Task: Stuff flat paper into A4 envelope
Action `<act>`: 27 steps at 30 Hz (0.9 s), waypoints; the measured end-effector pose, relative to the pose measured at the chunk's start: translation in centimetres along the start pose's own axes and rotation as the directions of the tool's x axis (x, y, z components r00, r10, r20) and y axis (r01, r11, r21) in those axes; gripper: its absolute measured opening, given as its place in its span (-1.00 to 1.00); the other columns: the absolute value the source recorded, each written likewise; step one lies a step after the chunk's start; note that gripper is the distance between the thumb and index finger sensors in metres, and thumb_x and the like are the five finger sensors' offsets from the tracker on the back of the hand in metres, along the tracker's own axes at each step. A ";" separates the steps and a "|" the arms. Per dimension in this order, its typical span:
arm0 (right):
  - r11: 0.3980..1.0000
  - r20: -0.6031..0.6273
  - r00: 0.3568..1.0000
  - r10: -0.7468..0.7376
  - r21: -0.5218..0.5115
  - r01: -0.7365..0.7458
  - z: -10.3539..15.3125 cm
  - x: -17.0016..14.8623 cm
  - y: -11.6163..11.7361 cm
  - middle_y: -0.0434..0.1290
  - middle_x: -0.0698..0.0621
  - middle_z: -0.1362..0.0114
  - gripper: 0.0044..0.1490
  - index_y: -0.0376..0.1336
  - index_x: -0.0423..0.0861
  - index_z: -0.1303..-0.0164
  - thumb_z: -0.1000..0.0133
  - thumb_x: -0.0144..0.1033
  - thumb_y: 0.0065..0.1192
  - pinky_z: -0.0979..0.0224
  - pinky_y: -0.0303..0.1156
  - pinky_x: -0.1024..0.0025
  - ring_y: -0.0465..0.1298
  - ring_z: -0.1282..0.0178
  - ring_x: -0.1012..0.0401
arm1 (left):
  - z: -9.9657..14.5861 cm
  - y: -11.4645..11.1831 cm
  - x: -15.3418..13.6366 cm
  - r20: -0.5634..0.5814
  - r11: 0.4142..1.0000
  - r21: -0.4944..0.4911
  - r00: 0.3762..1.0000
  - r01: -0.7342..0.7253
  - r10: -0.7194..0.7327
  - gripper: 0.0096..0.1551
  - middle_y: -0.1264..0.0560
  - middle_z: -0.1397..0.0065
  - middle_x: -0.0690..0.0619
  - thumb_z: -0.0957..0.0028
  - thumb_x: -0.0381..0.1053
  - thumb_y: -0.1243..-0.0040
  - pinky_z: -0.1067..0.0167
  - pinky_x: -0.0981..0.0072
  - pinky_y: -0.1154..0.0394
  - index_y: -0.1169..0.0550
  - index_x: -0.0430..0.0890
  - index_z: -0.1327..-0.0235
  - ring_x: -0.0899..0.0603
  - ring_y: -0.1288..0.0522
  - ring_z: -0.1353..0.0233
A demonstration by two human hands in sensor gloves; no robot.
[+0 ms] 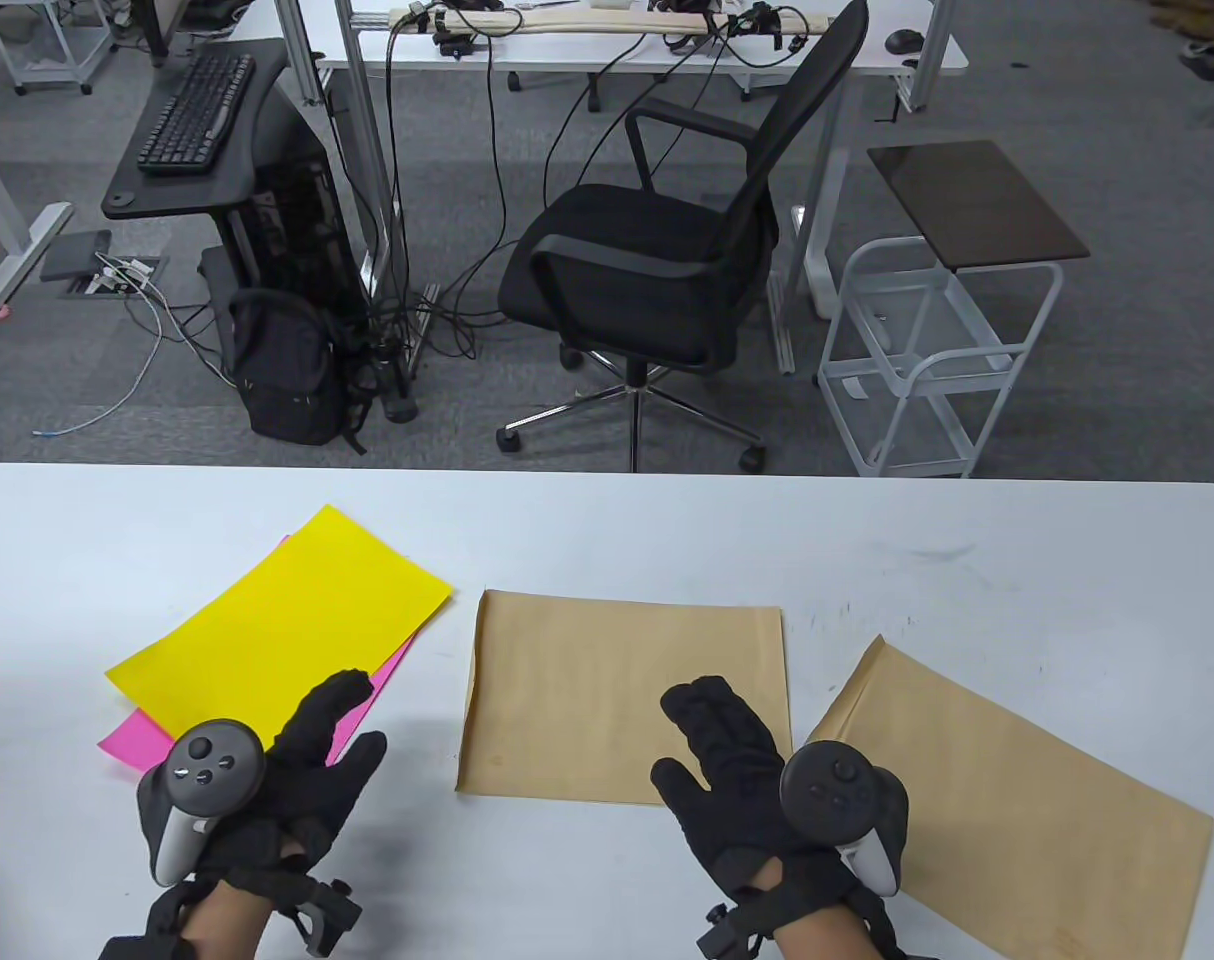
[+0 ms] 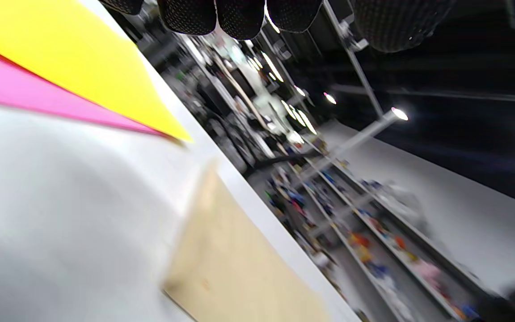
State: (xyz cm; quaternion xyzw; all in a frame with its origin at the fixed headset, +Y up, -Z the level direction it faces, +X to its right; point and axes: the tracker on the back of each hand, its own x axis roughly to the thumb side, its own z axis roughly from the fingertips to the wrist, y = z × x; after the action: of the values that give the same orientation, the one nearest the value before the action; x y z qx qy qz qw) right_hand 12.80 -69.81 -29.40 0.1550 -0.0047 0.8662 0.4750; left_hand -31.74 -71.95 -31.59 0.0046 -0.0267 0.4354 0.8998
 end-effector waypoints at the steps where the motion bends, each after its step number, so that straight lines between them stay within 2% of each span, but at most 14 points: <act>1: 1.000 -0.002 1.000 -0.008 0.002 0.008 0.0 -0.1 -0.1 -0.14 0.03 -0.66 -0.14 -0.03 0.19 -0.61 -0.13 0.22 0.15 -0.53 -0.03 -0.32 -0.07 -0.69 -0.10 | -0.2 0.7 -0.8 -0.055 0.998 0.043 0.998 0.037 -0.034 -0.09 -0.18 -0.70 -0.03 0.02 0.32 -0.14 -0.60 -0.33 -0.19 -0.24 0.02 -0.60 -0.34 -0.23 -0.71; 5: 1.000 -0.005 1.000 -0.013 0.010 0.013 0.0 -0.3 -0.1 -0.14 0.03 -0.66 -0.14 -0.02 0.19 -0.61 -0.13 0.22 0.15 -0.53 -0.02 -0.32 -0.06 -0.68 -0.10 | -0.3 2.7 -3.2 -0.256 0.965 0.167 0.954 0.202 -0.155 -0.08 -0.21 -0.67 -0.08 0.02 0.33 -0.16 -0.56 -0.31 -0.24 -0.26 -0.02 -0.58 -0.34 -0.27 -0.67; 7: 1.000 -0.006 1.000 -0.005 0.020 0.005 0.0 -0.3 0.0 -0.14 0.03 -0.66 -0.14 -0.02 0.19 -0.61 -0.13 0.22 0.15 -0.52 -0.02 -0.32 -0.06 -0.68 -0.10 | -0.4 3.4 -4.6 -0.383 0.928 0.200 0.897 0.315 -0.222 -0.08 -0.23 -0.66 -0.10 0.02 0.32 -0.19 -0.53 -0.30 -0.26 -0.27 -0.05 -0.57 -0.35 -0.29 -0.64; 10: 0.999 -0.012 1.000 -0.001 0.032 0.001 0.0 -0.4 0.1 -0.14 0.03 -0.66 -0.14 -0.02 0.19 -0.61 -0.13 0.22 0.15 -0.52 -0.02 -0.32 -0.06 -0.68 -0.10 | -0.5 3.6 -6.3 -0.527 0.894 0.162 0.803 0.418 -0.280 -0.05 -0.25 -0.64 -0.14 0.03 0.33 -0.22 -0.48 -0.28 -0.33 -0.28 -0.08 -0.57 -0.36 -0.34 -0.60; 12: 0.999 -0.017 1.000 0.001 0.040 0.000 0.0 -0.5 0.2 -0.14 0.03 -0.66 -0.14 -0.02 0.19 -0.61 -0.13 0.22 0.15 -0.52 -0.02 -0.32 -0.05 -0.68 -0.10 | -0.7 3.3 -7.1 -0.618 0.864 0.111 0.715 0.491 -0.327 -0.02 -0.28 -0.62 -0.15 0.05 0.35 -0.24 -0.44 -0.23 -0.38 -0.29 -0.09 -0.56 -0.35 -0.39 -0.56; 15: 0.999 -0.020 1.000 0.007 0.047 -0.006 0.0 -0.6 0.2 -0.13 0.03 -0.66 -0.14 -0.01 0.18 -0.61 -0.13 0.22 0.15 -0.52 -0.02 -0.32 -0.05 -0.68 -0.10 | -1.1 2.6 -7.5 -0.692 0.811 0.026 0.596 0.585 -0.407 0.04 -0.35 -0.59 -0.14 0.11 0.41 -0.28 -0.35 -0.19 -0.49 -0.31 -0.09 -0.56 -0.33 -0.50 -0.49; 17: 0.999 -0.024 1.000 0.007 0.053 -0.006 0.1 -0.5 0.2 -0.14 0.03 -0.66 -0.14 -0.01 0.18 -0.61 -0.13 0.23 0.15 -0.52 -0.02 -0.32 -0.05 -0.68 -0.10 | -1.2 2.1 -7.6 -0.747 0.805 -0.028 0.522 0.593 -0.411 0.04 -0.40 -0.57 -0.12 0.12 0.43 -0.27 -0.30 -0.19 -0.54 -0.32 -0.07 -0.57 -0.31 -0.54 -0.45; 18: 0.998 -0.026 1.000 0.006 0.056 -0.004 0.1 -0.6 0.2 -0.14 0.03 -0.66 -0.14 -0.01 0.18 -0.61 -0.13 0.22 0.15 -0.52 -0.02 -0.32 -0.05 -0.68 -0.10 | -1.3 1.8 -7.7 -0.758 0.803 -0.032 0.509 0.595 -0.408 0.04 -0.43 -0.55 -0.11 0.12 0.43 -0.27 -0.28 -0.21 -0.55 -0.33 -0.08 -0.56 -0.28 -0.53 -0.45; 22: 0.998 -0.035 0.999 0.010 0.068 -0.007 0.0 -0.7 0.3 -0.14 0.03 -0.66 -0.14 -0.01 0.18 -0.61 -0.13 0.22 0.15 -0.52 -0.02 -0.32 -0.05 -0.68 -0.10 | -1.6 1.0 -7.5 -0.762 0.726 -0.090 0.422 0.682 -0.492 0.11 -0.48 -0.50 -0.10 0.15 0.48 -0.23 -0.25 -0.26 -0.57 -0.31 -0.13 -0.57 -0.25 -0.56 -0.42; 24: 0.997 -0.041 0.999 0.008 0.072 -0.005 0.0 -0.7 0.2 -0.14 0.02 -0.66 -0.14 -0.01 0.18 -0.61 -0.13 0.22 0.15 -0.52 -0.02 -0.32 -0.06 -0.68 -0.11 | -1.7 0.5 -7.5 -0.768 0.705 -0.147 0.369 0.694 -0.523 0.18 -0.44 -0.53 -0.11 0.17 0.51 -0.18 -0.28 -0.28 -0.55 -0.26 -0.17 -0.59 -0.26 -0.54 -0.43; 27: 0.997 -0.047 0.999 0.009 0.077 -0.005 0.0 -0.7 0.2 -0.14 0.03 -0.66 -0.14 0.00 0.17 -0.60 -0.13 0.22 0.15 -0.52 -0.02 -0.32 -0.05 -0.68 -0.11 | -1.9 0.3 -7.4 -0.775 0.686 -0.179 0.328 0.705 -0.540 0.24 -0.42 -0.54 -0.12 0.18 0.54 -0.15 -0.32 -0.29 -0.53 -0.23 -0.21 -0.61 -0.25 -0.53 -0.45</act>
State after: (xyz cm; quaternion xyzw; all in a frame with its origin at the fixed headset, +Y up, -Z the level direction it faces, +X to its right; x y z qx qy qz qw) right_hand 12.97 -70.54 -29.56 0.1527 0.0394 0.8708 0.4656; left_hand -36.49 -77.54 -33.93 -0.0890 0.4120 0.0108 0.9068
